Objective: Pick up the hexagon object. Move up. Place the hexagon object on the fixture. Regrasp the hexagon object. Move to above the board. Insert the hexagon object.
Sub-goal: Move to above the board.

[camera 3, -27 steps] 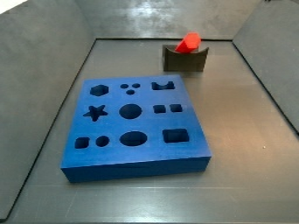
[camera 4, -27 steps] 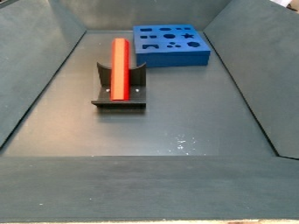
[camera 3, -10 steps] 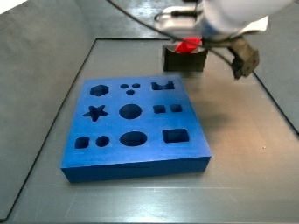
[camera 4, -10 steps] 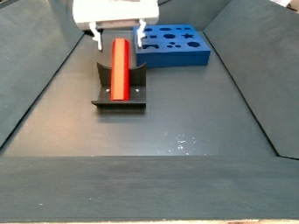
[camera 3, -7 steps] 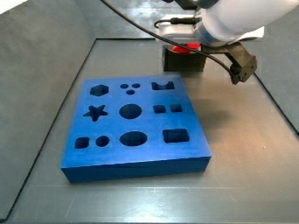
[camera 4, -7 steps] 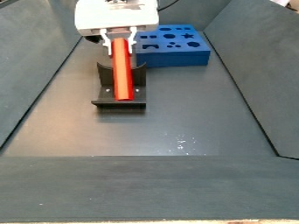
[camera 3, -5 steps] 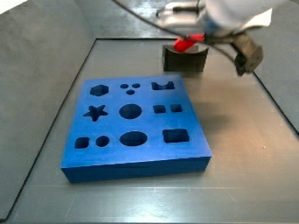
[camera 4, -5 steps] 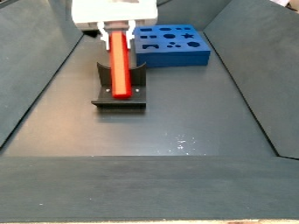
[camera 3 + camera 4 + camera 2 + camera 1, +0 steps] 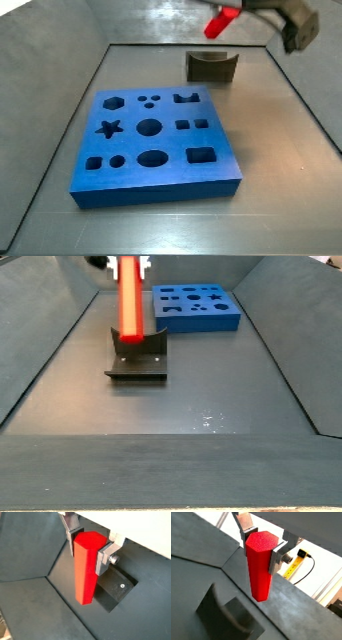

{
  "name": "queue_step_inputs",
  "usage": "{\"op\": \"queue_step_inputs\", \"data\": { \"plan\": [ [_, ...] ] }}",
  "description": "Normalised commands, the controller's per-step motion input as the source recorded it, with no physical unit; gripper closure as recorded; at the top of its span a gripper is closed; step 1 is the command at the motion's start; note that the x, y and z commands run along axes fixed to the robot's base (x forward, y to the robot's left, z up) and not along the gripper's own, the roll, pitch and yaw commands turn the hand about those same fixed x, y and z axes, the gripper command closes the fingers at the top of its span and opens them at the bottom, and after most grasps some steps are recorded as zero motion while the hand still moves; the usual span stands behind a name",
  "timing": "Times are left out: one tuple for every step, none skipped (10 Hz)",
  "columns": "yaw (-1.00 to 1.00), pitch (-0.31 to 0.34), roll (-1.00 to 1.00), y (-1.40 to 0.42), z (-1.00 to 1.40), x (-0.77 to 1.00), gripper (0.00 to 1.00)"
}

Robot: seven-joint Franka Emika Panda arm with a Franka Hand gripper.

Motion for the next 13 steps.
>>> {"op": "queue_step_inputs", "data": {
  "plan": [
    [-0.05,0.074,-0.07,0.02,1.00,-0.02,1.00],
    [-0.04,0.084,-0.06,0.02,1.00,-0.02,1.00],
    [-0.01,0.101,-0.05,0.02,1.00,-0.03,1.00],
    [0.00,0.108,-0.05,0.02,1.00,-0.02,1.00],
    [0.02,0.115,-0.05,0.01,1.00,-0.02,1.00],
    [0.03,0.117,-0.04,0.01,1.00,-0.02,1.00],
    [0.05,0.123,-0.04,0.00,1.00,-0.01,1.00],
    [0.07,0.127,-0.04,-0.01,0.83,0.00,1.00],
    [0.08,0.137,-0.03,-0.01,0.60,0.02,1.00],
    [0.09,0.146,-0.03,-0.02,0.43,0.03,1.00],
    [0.10,0.146,-0.03,-0.02,0.26,0.03,1.00],
    [-0.07,0.015,-1.00,-1.00,0.13,-0.60,1.00],
    [-0.07,0.000,-1.00,-1.00,0.12,-0.60,1.00]
  ]
}}
